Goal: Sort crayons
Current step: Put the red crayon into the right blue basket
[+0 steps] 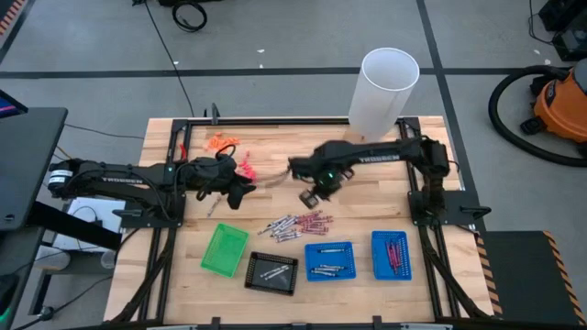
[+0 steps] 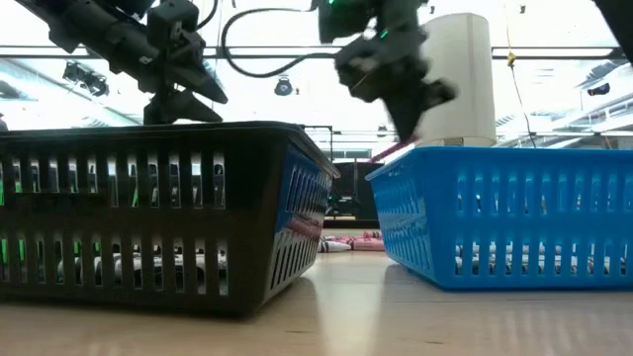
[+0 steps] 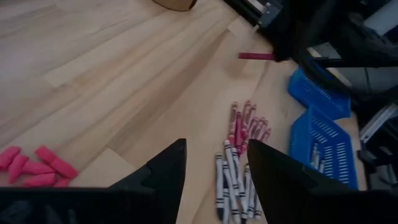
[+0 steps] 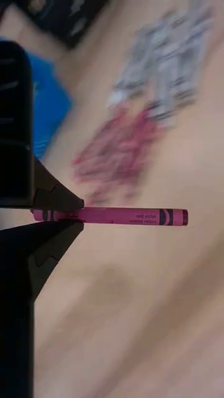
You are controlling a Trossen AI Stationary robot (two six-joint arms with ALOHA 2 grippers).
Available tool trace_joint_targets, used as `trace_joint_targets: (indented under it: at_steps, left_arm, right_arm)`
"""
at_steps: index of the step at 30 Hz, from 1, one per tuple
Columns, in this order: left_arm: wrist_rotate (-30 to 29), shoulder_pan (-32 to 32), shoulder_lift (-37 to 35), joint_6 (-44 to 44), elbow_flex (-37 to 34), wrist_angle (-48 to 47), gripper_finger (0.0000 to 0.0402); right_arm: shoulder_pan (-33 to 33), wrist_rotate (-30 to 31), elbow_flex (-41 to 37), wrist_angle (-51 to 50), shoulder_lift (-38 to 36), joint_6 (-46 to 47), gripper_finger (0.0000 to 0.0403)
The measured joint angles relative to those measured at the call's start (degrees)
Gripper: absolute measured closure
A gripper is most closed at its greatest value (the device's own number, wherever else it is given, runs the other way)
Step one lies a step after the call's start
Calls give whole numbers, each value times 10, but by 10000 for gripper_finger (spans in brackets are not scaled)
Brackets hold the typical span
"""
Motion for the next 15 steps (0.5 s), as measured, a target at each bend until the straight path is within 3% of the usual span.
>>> trace_joint_targets:
  at_steps: [7, 15]
  left_arm:
    - [0, -5, 0, 5, 0, 24, 221]
    - [-10, -5, 0, 18, 0, 29, 221]
  right_arm:
    - [87, -13, -21, -82, -39, 26, 371]
    - [170, -63, -153, -59, -149, 110, 371]
